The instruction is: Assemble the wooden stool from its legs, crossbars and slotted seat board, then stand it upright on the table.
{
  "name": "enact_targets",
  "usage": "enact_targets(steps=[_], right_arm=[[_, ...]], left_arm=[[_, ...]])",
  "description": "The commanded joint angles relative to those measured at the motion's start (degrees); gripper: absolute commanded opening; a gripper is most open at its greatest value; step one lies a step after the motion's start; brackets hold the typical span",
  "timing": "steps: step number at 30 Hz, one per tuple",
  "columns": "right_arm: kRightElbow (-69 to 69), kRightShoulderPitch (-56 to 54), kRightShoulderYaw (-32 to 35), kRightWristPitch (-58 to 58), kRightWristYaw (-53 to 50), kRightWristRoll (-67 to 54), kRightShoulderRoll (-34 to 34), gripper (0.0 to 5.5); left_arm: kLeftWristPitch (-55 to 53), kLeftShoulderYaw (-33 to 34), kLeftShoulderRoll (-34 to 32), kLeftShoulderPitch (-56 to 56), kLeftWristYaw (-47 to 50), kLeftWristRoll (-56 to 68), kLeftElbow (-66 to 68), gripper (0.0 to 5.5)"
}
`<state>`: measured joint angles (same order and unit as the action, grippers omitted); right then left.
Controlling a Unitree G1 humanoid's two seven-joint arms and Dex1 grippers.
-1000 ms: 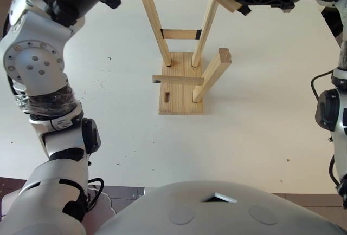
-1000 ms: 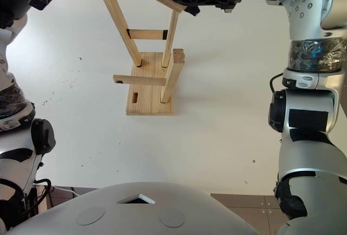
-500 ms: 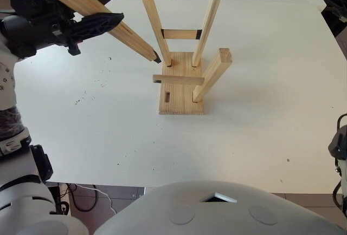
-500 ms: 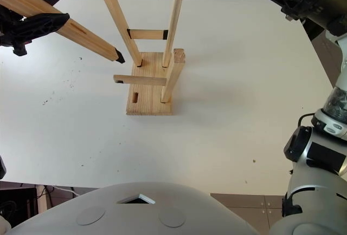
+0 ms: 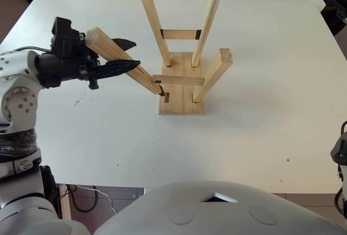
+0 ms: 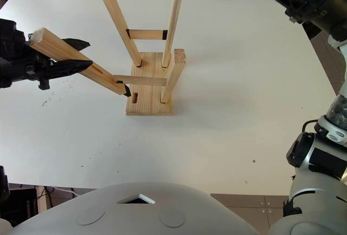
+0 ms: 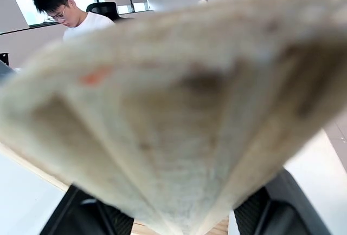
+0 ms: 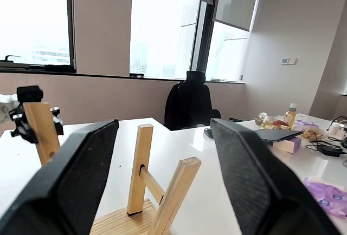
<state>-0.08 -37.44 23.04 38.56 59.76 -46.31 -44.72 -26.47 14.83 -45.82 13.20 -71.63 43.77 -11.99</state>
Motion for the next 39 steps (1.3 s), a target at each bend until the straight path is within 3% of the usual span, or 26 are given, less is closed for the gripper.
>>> enact_targets(steps=[1,8,22,39], right_arm=[[3.76,-4.88,-2.81,-1.58,2.05,1.14,-0.78,3.15],[7.98,-8.89,-5.69,-2.91,4.28,2.17,-0.36,3.15],[4.65,-5.35,-4.29,-2.35,2.46,1.04,0.35,3.15],[-0.75,-1.17,-2.57,-1.51,-2.06,-0.62,2.12,3.15]], left_arm=[[4.94,-2.31,2.47,-2.99,0.14,-3.68,-0.18,2.07],[10.63,-5.14,3.86,-6.94,0.10,-8.02,0.39,2.07],[7.73,-9.94,-1.24,-7.47,-4.73,-5.21,-1.75,2.07],[7.63,-8.34,-3.44,-2.95,-4.51,-6.23,-1.42,2.05]])
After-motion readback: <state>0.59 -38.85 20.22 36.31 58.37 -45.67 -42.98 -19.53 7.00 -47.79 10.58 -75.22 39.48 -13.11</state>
